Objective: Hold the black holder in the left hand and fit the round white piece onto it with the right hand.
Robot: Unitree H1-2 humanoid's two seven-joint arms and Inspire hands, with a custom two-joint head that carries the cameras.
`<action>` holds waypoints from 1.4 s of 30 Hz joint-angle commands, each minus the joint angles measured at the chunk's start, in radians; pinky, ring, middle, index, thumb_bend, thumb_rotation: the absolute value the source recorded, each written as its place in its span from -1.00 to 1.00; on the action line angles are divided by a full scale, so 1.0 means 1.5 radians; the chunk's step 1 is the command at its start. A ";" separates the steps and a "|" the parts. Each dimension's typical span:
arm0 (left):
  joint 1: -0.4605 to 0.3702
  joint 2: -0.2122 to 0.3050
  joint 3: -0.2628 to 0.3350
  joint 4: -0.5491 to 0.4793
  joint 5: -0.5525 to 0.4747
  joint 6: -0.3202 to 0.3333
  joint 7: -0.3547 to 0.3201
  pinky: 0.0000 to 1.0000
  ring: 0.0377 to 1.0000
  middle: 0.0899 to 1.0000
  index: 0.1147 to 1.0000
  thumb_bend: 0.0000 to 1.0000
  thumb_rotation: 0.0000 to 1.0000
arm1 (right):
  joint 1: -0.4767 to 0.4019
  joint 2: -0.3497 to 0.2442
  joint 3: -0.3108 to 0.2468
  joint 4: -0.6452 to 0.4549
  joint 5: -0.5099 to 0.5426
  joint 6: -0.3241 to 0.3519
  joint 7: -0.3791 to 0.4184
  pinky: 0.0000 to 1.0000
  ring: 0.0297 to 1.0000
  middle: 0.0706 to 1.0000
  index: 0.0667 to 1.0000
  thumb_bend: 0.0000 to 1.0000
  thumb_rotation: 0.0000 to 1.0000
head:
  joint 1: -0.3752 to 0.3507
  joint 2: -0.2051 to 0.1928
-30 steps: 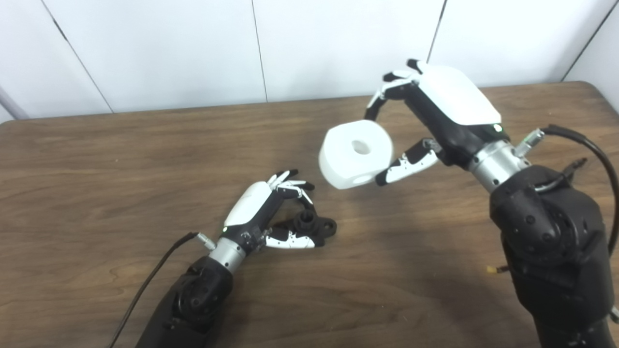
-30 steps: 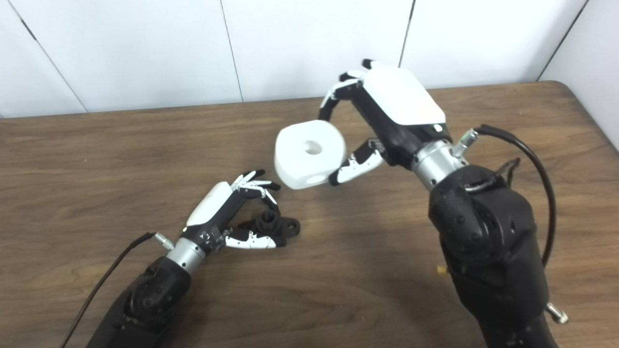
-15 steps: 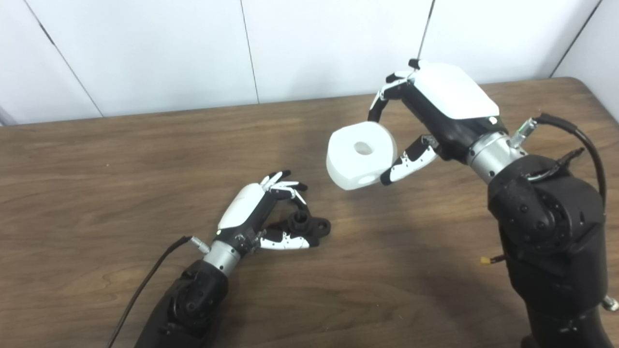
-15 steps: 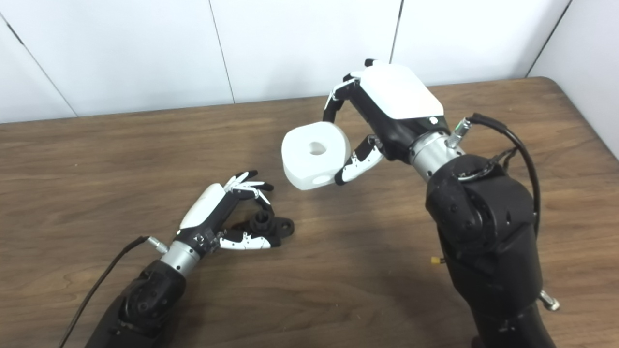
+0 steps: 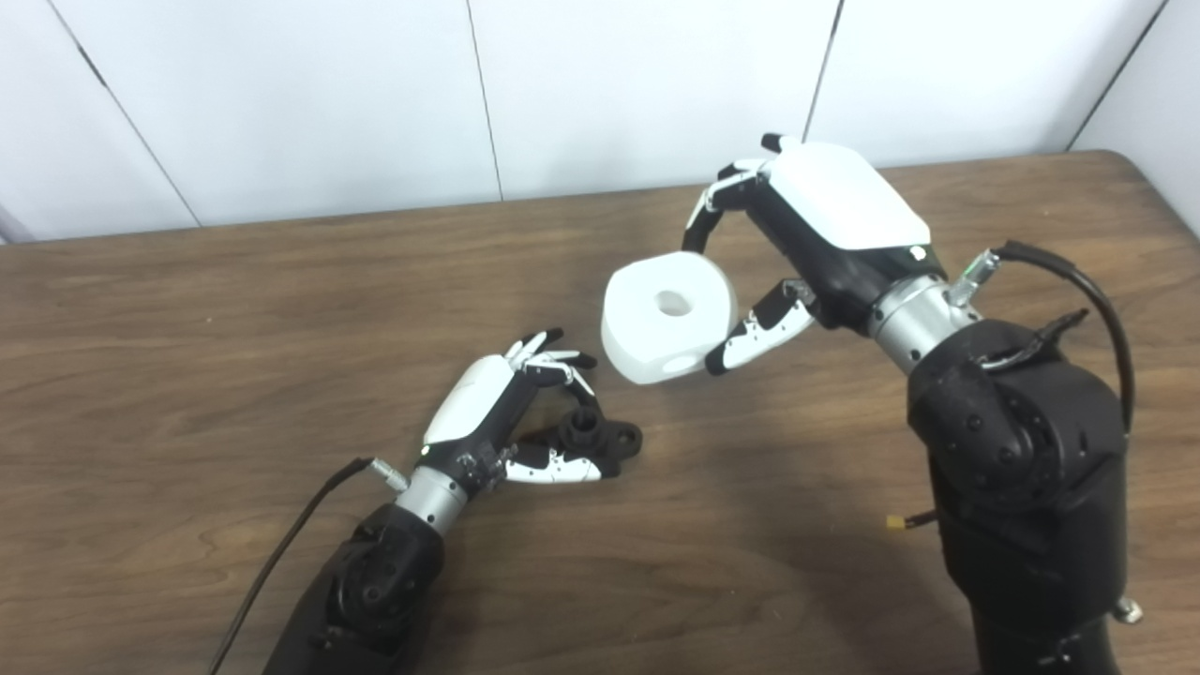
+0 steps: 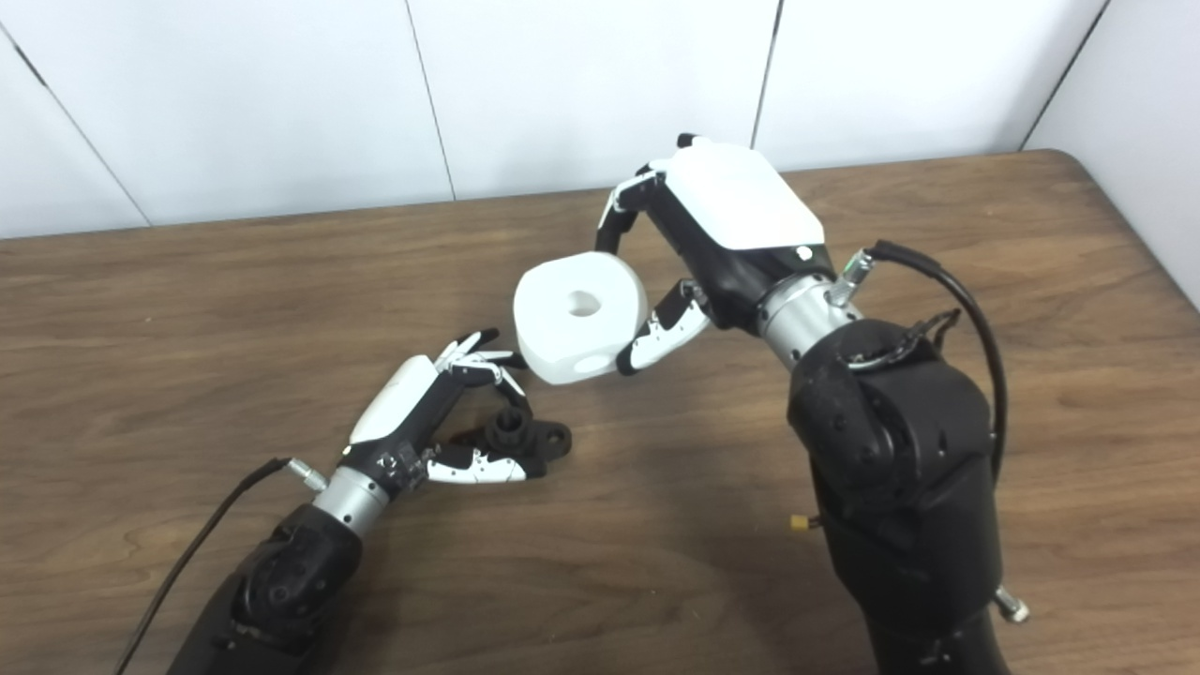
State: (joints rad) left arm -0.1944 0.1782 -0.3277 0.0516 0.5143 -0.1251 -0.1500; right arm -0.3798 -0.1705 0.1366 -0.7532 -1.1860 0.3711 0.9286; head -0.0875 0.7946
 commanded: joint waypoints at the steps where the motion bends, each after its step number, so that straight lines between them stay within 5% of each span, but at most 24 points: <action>1: -0.005 0.002 0.002 -0.016 0.003 0.008 -0.001 1.00 0.97 0.61 -0.17 0.05 -0.90 | -0.016 0.017 -0.003 -0.004 -0.006 -0.012 -0.013 1.00 0.72 0.32 -0.12 0.04 -0.72 | 0.000 0.002; 9: -0.007 -0.002 0.002 -0.016 0.003 0.007 0.000 1.00 0.97 0.60 -0.17 0.05 -0.90 | -0.002 0.050 0.002 0.016 -0.008 -0.012 -0.005 1.00 0.73 0.34 -0.12 0.04 -0.72 | 0.012 0.013; 28: -0.006 -0.010 0.000 -0.020 0.004 0.008 0.001 1.00 0.97 0.61 -0.17 0.05 -0.89 | 0.022 0.059 0.006 0.065 0.013 -0.004 -0.011 1.00 0.69 0.35 -0.12 0.04 -0.72 | 0.024 0.018; 42: -0.001 -0.011 -0.003 -0.020 0.006 0.007 0.007 1.00 0.97 0.61 -0.17 0.05 -0.89 | 0.039 0.073 0.018 0.110 0.041 -0.004 -0.081 1.00 0.69 0.34 -0.12 0.04 -0.72 | 0.035 0.003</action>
State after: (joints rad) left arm -0.1886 0.1635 -0.3291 0.0476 0.5165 -0.1159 -0.1392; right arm -0.2993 -0.0698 0.1619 -0.5774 -1.1273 0.3750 0.8517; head -0.0338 0.7992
